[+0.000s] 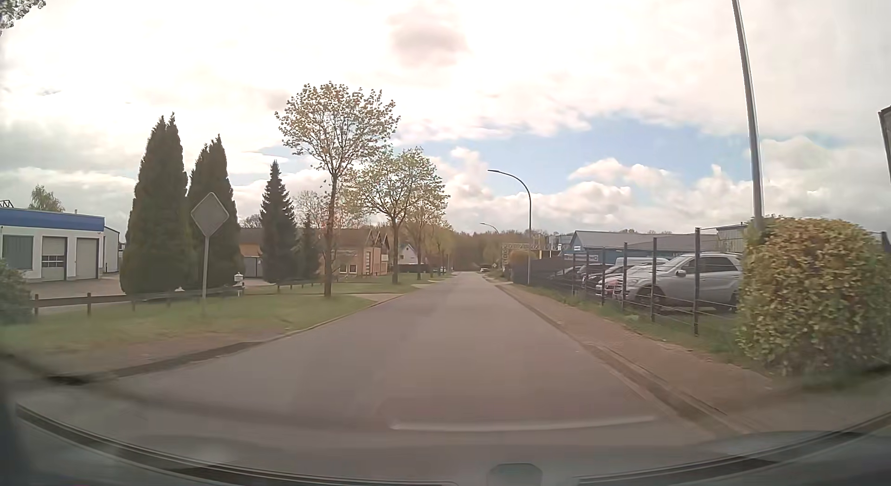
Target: Follow the waypoints while adhering to traffic rules and regulations
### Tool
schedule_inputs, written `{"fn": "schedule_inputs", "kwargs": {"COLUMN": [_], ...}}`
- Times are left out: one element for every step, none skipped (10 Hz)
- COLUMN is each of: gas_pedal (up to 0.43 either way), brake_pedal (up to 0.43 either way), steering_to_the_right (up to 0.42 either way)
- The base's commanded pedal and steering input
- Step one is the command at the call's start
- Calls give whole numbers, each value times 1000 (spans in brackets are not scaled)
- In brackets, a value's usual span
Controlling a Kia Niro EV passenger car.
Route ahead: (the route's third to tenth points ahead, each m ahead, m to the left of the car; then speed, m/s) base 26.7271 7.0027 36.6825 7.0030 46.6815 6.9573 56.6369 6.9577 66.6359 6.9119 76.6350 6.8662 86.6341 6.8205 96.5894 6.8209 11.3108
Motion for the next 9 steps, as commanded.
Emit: {"fn": "schedule_inputs", "kwargs": {"gas_pedal": [138,138,138,138,138,138,138,138,138], "brake_pedal": [0,0,0,0,0,0,0,0,0], "steering_to_the_right": [-6,-6,-6,-6,-4,-4,-3,-3,-2]}}
